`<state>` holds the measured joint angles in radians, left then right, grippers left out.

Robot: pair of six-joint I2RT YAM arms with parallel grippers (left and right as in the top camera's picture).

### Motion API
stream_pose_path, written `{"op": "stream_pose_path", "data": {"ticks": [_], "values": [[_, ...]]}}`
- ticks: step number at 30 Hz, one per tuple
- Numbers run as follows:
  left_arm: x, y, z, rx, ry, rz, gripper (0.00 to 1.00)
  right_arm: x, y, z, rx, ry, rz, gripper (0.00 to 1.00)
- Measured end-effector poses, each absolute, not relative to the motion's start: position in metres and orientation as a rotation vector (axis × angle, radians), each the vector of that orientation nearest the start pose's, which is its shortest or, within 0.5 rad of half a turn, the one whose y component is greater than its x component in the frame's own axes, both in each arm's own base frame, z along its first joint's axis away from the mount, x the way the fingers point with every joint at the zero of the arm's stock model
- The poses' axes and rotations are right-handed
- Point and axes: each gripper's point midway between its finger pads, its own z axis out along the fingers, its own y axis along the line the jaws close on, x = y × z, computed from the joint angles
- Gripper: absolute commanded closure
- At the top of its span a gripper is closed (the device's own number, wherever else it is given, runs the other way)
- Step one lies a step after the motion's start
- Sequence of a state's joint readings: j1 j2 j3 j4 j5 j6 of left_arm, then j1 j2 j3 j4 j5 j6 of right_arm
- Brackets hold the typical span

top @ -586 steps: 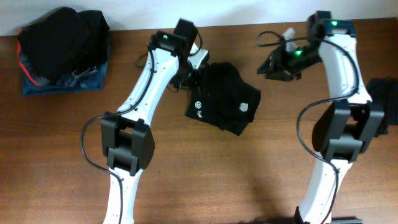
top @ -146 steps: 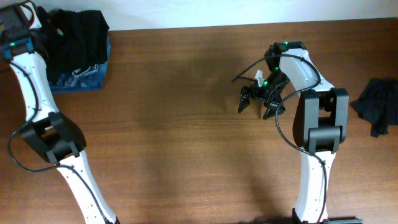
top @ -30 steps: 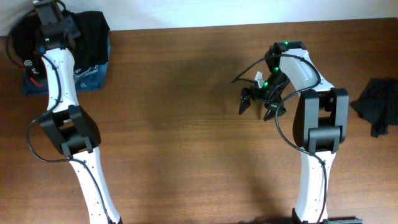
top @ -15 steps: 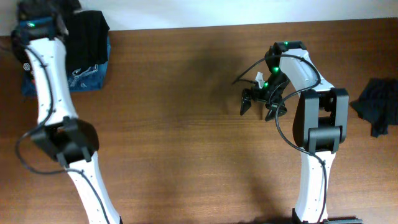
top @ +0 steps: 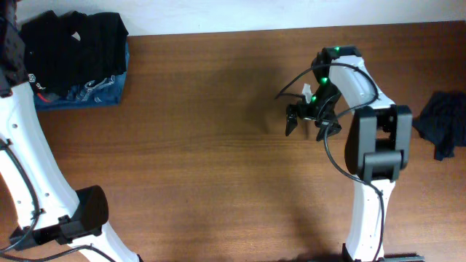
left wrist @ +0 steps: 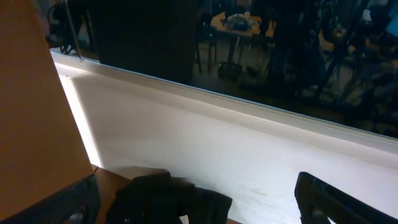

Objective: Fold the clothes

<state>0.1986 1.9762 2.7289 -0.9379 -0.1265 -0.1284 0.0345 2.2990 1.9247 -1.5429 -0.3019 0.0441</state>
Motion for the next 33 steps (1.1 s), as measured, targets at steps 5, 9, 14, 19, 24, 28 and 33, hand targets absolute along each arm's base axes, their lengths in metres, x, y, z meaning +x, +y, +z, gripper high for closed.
{"op": "stream_pose_path", "data": {"ticks": [5, 9, 14, 19, 24, 28, 33], "values": [[0.484, 0.12, 0.51, -0.383, 1.772, 0.164, 0.01, 0.358, 0.057, 0.155, 0.047, 3.206, 0.421, 0.01], [0.481, 0.119, 0.5, -0.388, 1.814, 0.166, 0.01, 0.336, 0.052, 0.233, 0.047, 2.987, 0.365, 0.01], [0.477, 0.118, 0.486, -0.395, 1.872, 0.168, 0.01, 0.279, 0.035, 0.303, 0.112, 2.803, 0.246, 0.01], [0.466, 0.116, 0.459, -0.409, 1.991, 0.173, 0.01, 0.236, 0.025, 0.338, 0.143, 2.673, 0.198, 0.01], [0.452, 0.113, 0.435, -0.422, 2.104, 0.176, 0.01, 0.213, 0.016, 0.351, 0.204, 2.592, 0.152, 0.01], [0.449, 0.112, 0.431, -0.424, 2.126, 0.177, 0.01, 0.189, 0.01, 0.368, 0.237, 2.49, 0.134, 0.01], [0.435, 0.11, 0.412, -0.435, 2.221, 0.18, 0.01, 0.169, 0.008, 0.38, 0.241, 2.415, 0.136, 0.01]]}}
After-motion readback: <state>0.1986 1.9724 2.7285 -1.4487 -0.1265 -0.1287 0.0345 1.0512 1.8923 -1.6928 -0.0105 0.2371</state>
